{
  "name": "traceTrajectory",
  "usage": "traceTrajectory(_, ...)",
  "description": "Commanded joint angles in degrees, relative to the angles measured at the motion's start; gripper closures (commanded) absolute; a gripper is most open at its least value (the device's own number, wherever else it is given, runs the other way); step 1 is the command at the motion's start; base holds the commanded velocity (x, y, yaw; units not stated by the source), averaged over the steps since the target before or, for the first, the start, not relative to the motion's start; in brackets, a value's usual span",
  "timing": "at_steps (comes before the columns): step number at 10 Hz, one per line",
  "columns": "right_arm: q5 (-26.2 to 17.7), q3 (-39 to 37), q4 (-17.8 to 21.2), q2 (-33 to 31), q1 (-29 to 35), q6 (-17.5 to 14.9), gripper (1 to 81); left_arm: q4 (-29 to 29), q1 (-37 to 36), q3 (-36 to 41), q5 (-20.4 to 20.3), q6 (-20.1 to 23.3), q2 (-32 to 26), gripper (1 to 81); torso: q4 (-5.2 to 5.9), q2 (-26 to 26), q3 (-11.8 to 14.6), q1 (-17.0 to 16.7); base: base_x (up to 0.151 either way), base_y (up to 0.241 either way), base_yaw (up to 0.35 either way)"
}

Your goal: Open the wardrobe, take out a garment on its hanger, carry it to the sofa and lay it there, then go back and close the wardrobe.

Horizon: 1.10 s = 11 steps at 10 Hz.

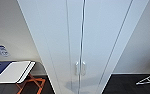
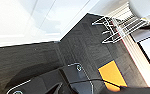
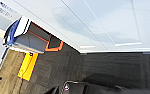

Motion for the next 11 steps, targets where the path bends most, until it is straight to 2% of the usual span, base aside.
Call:
traceTrajectory(1, -1.9, 4.9, -0.9, -4.9, 10.0, 0.3, 1.0, 1.3, -7.7, 5.9, 1.0, 0.1, -5.7, 1.0, 0.0, 0.0, 0.0, 0.0, 0.0, 0.0, 0.0)
traceTrajectory(3, -2.2, 6.5, -0.8, -5.0, 14.2, 0.4, 1.0, 0.9, -12.4, 8.2, 1.6, 0.0, -6.7, 1.0, 0.0, 0.0, 0.0, 0.0, 0.0, 0.0, 0.0)
traceTrajectory(5, -5.2, 8.0, -1.1, -4.7, 19.2, 0.4, 1.0, 0.7, -17.7, 10.3, 4.0, -0.3, -7.4, 1.0, 0.0, 0.0, 0.0, 0.0, 0.0, 0.0, 0.0)
traceTrajectory(7, -6.2, 9.2, -1.3, -4.0, 24.0, 0.4, 1.0, 0.5, -23.5, 12.0, 6.1, -0.5, -7.3, 1.0, 0.0, 0.0, -0.1, 0.1, 0.0, 0.0, 0.0)
traceTrajectory(10, -6.6, 9.9, -1.0, -2.6, 29.0, 0.4, 1.0, 0.4, -31.0, 13.3, 11.7, -2.3, -4.9, 1.0, 0.0, 0.1, -0.1, 0.1, 0.0, 0.0, 0.0)
traceTrajectory(11, -8.7, 9.5, -1.2, -1.5, 29.8, 0.5, 1.0, 0.3, -33.3, 13.2, 14.1, -2.7, -3.5, 1.0, 0.0, 0.1, -0.1, 0.1, 0.0, 0.0, 0.0)
